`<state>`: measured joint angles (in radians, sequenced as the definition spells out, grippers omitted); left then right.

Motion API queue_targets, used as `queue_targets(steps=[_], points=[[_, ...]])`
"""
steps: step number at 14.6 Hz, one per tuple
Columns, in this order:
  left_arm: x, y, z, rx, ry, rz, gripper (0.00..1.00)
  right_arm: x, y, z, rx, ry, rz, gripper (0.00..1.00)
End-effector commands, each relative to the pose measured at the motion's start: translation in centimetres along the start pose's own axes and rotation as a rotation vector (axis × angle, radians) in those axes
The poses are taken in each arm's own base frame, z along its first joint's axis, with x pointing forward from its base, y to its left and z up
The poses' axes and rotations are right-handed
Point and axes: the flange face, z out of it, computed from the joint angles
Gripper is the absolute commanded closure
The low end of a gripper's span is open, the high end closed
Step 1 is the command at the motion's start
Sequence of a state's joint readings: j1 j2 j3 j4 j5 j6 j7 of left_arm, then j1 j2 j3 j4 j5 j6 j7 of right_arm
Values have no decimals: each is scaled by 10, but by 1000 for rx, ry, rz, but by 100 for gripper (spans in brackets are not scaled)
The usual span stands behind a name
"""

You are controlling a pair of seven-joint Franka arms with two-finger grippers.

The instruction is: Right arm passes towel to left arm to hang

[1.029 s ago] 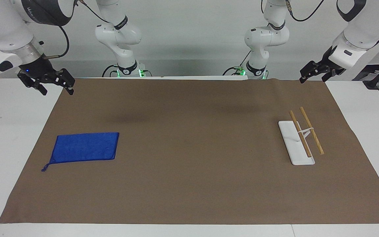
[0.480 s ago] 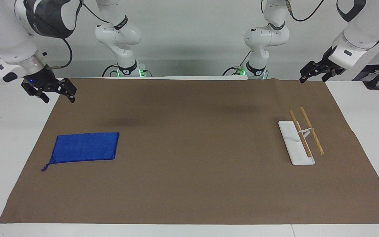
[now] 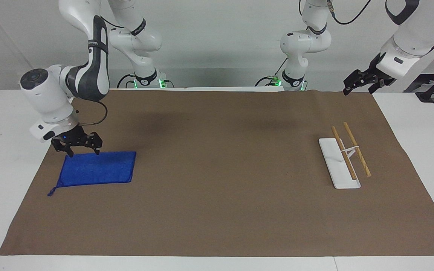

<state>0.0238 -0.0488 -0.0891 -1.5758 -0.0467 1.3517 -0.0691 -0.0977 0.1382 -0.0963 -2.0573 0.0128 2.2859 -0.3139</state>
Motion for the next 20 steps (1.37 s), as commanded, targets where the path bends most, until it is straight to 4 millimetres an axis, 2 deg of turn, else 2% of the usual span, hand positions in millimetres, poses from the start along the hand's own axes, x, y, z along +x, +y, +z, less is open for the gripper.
queue_targets(steps=[1,3,6,10,12,13,16,17,18,20], points=[[-3,-4,-2,0,4,-2,0,-3,12,26,-4,7,-48,0],[-3,-4,-2,0,2,-2,0,-6,29,49,-12,12,-78,0],[-3,-4,-2,0,4,-2,0,-7,38,75,-20,17,-105,0],[-3,-4,-2,0,2,-2,0,-16,37,90,-9,-12,-109,2],[-3,-4,-2,0,2,-2,0,-17,37,91,-8,-13,-129,9],[-3,-4,-2,0,4,-2,0,-17,37,93,-7,-16,-135,19],[-3,-4,-2,0,4,-2,0,-17,36,93,-4,-22,-156,79],[-3,-4,-2,0,4,-2,0,-16,36,92,-4,-20,-161,93],[-3,-4,-2,0,4,-2,0,-16,35,92,-4,-20,-163,100],[-3,-4,-2,0,4,-1,0,-13,34,90,-3,-16,-161,100]])
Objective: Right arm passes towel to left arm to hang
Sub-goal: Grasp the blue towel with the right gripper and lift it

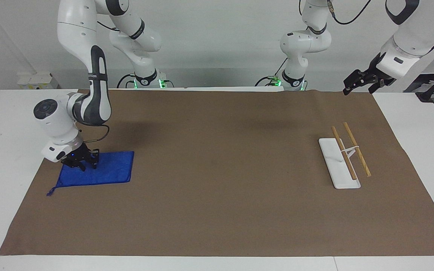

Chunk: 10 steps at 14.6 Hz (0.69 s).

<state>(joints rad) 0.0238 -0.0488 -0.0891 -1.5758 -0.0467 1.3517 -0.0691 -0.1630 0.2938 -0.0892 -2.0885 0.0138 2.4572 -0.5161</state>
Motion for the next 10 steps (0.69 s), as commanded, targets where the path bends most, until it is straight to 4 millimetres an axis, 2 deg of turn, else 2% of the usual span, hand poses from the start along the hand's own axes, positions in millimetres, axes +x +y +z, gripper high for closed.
queue_targets(steps=[1,3,6,10], points=[[-3,-4,-2,0,4,-1,0,0,-1,-1,8,10,-12,100],[-3,-4,-2,0,4,-2,0,11,-14,-15,35,6,20,100],[-3,-4,-2,0,4,-2,0,28,-40,-52,111,-98,160,100],[-3,-4,-2,0,4,-2,0,57,-108,-105,144,-224,352,100]])
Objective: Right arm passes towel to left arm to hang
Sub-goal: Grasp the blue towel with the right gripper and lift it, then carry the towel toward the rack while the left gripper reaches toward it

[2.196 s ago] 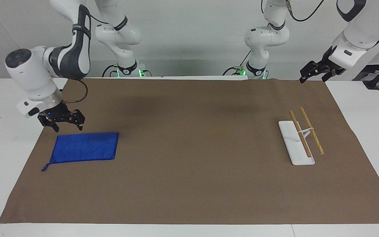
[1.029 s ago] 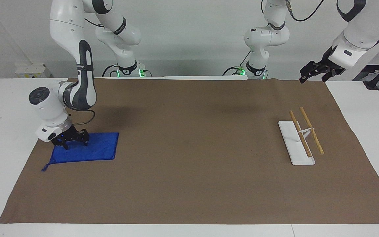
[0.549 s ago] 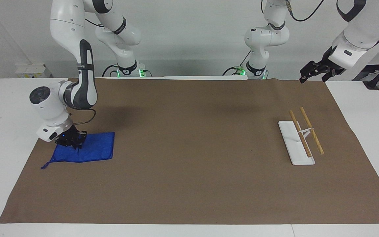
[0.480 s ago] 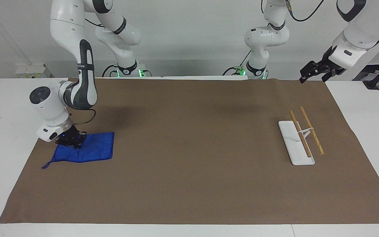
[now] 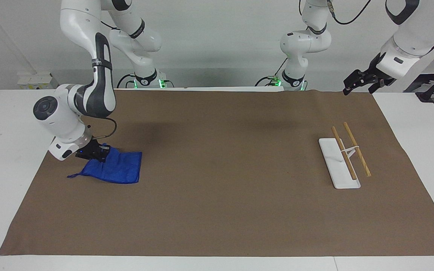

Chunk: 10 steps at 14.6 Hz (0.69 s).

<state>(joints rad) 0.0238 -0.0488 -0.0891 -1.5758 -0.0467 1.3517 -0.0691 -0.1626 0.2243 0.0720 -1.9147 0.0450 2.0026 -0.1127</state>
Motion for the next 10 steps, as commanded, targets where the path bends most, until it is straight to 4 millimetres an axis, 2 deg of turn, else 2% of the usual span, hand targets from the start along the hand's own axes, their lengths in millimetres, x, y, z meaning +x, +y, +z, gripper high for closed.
queue_targets(steps=[1,3,5,7,10], points=[[-3,-4,-2,0,4,-2,0,2,-59,-38,21,-43,140,100],[-3,-4,-2,0,4,-1,0,-1,-120,-62,18,-65,293,100],[-3,-4,-2,0,4,-2,0,-10,-173,-73,16,-75,423,100],[-3,-4,-2,0,4,-2,0,-21,-236,-97,103,-81,579,100],[-5,3,0,3,-3,-3,0,-29,-294,-115,280,-163,767,100]])
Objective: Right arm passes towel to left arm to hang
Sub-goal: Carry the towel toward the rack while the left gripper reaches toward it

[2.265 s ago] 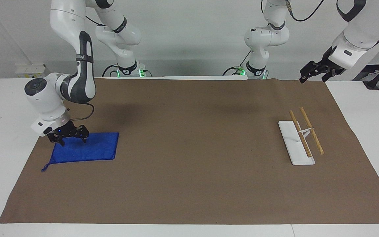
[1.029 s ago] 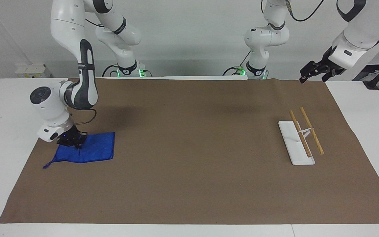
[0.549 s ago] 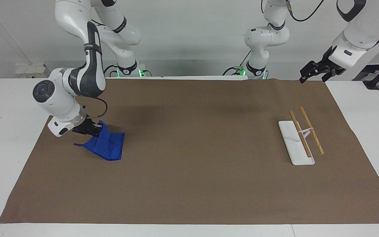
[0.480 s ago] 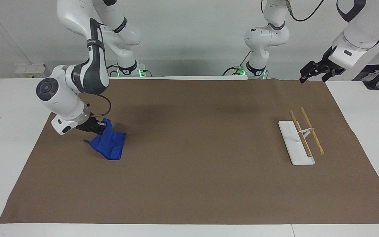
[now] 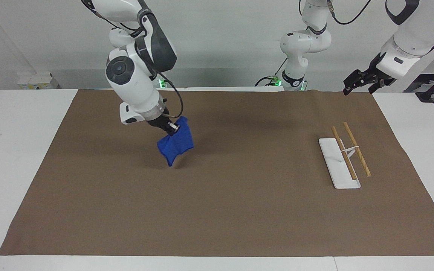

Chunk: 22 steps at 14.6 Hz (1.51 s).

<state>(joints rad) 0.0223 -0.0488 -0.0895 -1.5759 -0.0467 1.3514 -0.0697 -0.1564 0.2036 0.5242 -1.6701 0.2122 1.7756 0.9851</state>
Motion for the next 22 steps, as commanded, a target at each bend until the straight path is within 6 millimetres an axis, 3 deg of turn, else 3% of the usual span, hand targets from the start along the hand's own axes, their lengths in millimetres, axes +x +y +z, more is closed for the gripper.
queue_targets(steps=[1,3,6,8,10,12,13,16,22], points=[[-8,0,7,4,-11,-63,0,-21,-30,-10,140,-115,169,100],[-5,-1,17,-11,39,-281,0,-50,-52,-13,220,-156,235,100],[2,16,47,-167,109,-721,0,-80,-82,-12,339,-190,348,100],[5,23,57,-232,96,-926,0,-102,-100,-9,407,-217,406,100],[9,42,64,-302,72,-1065,0,-129,-118,-2,465,-253,454,100],[19,55,71,-412,56,-1325,0,-155,-131,1,520,-290,485,100],[22,71,74,-437,64,-1362,0,-164,-134,3,526,-306,494,100],[27,94,87,-429,45,-1353,0,-191,-140,10,508,-338,476,100],[18,107,103,-360,-69,-1390,0,-215,-143,17,490,-368,462,100]])
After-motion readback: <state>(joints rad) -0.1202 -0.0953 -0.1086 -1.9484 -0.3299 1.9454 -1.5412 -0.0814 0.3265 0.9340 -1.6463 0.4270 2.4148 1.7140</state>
